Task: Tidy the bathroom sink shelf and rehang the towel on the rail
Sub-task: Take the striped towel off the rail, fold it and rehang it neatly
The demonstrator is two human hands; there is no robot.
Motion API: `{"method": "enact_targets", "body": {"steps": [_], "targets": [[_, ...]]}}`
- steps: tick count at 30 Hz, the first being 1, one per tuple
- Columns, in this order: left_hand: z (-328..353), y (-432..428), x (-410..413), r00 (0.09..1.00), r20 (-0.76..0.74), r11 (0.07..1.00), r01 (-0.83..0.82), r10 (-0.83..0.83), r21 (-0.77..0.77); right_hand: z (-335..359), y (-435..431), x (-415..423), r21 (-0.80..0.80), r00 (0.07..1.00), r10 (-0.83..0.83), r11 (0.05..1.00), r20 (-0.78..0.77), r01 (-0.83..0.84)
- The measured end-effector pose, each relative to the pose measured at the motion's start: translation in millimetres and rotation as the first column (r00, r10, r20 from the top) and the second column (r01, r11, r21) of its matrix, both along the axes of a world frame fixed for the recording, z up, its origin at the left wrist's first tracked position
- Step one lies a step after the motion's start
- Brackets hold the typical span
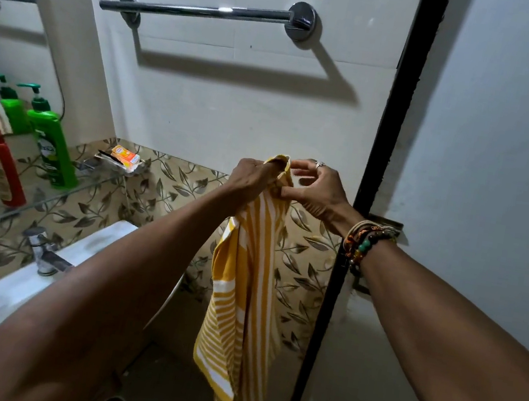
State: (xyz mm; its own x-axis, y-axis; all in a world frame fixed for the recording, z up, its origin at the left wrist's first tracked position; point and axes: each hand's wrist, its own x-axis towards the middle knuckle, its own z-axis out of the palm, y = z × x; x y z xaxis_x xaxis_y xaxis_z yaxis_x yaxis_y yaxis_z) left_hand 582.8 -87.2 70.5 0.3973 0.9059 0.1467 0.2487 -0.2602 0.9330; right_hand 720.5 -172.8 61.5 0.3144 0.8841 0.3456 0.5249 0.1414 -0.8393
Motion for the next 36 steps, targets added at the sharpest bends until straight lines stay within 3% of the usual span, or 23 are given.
{"method": "enact_targets", "body": {"steps": [4, 10, 14, 19, 29, 32, 36], "targets": [[0, 3, -8, 0.999, -0.052, 0.999, -0.006, 0.004, -0.039, -5, 10, -4, 0.048, 0.999, 0.0, 0.999, -0.039, 0.002], [-5, 12, -25, 0.994, -0.062, 0.995, 0.087, -0.09, -0.047, -4, 15, -7, 0.071, 0.948, 0.009, 0.997, -0.319, 0.014], [-4, 12, -31, 0.982, -0.031, 0.981, 0.182, -0.185, -0.067, -1, 16, -11, 0.094, 0.941, -0.014, 0.994, -0.339, 0.049], [-6, 10, -39, 0.966, 0.048, 0.948, 0.259, -0.255, -0.185, -8, 16, -14, 0.084, 0.97, -0.022, 0.996, -0.241, 0.043], [-2, -1, -28, 0.938, 0.18, 0.927, 0.328, -0.297, -0.182, -6, 17, -11, 0.12, 0.987, 0.014, 0.993, -0.163, 0.005], [1, -5, -23, 0.935, 0.215, 0.933, 0.319, -0.281, -0.168, -9, 17, -5, 0.16, 0.968, -0.056, 0.982, -0.246, 0.097], [0, -9, -15, 0.907, 0.341, 0.921, 0.33, -0.249, -0.205, -5, 12, -5, 0.19, 0.928, 0.026, 0.98, -0.372, 0.049]]}}
